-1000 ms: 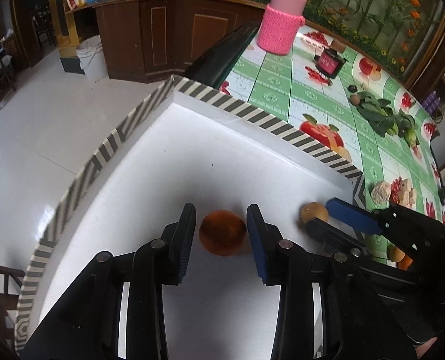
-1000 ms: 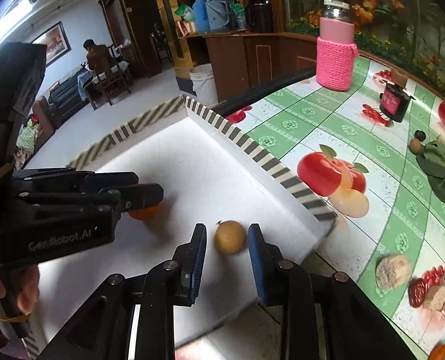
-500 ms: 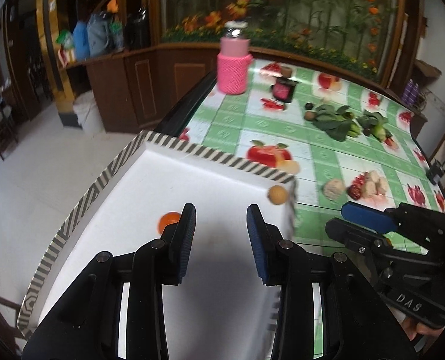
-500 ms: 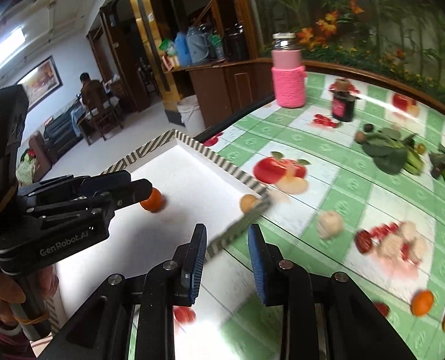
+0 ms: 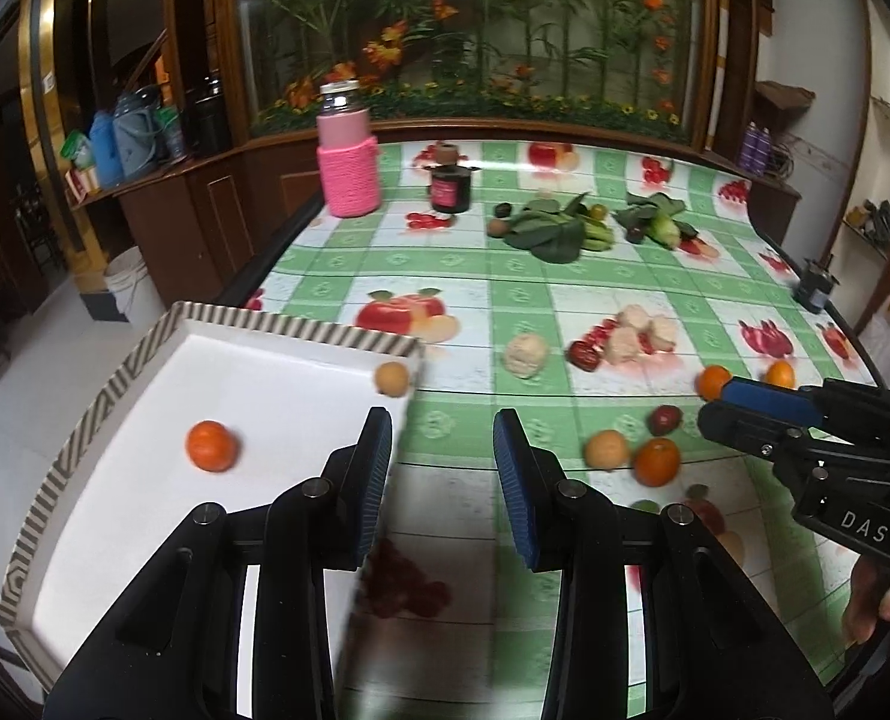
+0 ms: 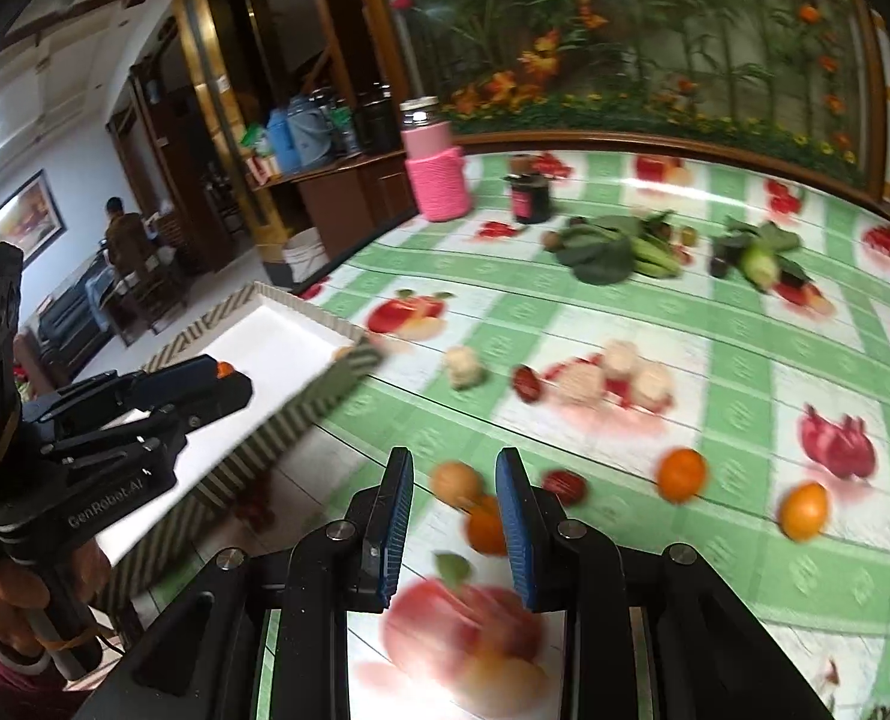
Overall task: Organize fruits
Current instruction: 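Move both open tools back over the fruits on the tablecloth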
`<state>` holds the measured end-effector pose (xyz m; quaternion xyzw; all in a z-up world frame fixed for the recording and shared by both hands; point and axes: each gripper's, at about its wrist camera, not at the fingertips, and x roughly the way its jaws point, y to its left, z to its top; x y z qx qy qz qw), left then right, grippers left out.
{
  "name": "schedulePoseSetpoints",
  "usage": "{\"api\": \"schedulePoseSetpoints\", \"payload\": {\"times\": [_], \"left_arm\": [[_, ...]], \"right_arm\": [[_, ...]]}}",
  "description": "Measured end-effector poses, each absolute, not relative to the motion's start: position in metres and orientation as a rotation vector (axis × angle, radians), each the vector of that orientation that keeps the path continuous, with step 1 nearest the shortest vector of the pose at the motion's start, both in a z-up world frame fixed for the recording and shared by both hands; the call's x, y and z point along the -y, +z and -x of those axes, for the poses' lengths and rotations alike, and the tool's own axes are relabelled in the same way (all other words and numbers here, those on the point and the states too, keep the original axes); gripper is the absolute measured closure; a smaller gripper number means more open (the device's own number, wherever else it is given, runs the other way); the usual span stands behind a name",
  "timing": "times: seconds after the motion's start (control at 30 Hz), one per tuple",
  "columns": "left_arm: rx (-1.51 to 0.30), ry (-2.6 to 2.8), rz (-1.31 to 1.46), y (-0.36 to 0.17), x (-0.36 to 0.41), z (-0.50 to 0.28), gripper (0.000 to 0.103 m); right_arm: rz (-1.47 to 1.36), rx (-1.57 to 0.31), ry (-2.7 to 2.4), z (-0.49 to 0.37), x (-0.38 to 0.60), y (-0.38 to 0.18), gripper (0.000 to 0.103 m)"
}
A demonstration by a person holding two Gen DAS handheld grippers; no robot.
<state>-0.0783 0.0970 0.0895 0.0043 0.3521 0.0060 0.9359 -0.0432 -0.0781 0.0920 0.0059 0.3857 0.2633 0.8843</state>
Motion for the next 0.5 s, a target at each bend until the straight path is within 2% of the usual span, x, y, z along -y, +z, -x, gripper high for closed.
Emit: {"api": "schedulePoseSetpoints", "payload": {"times": [0.5], "left_arm": [[-0.795,-0.067,-0.015,0.067,-0.061,0.076,0.068]], "right_arm": [[-0.06,-0.854,0.489,0.052,0.122,0.064,0.075]]}}
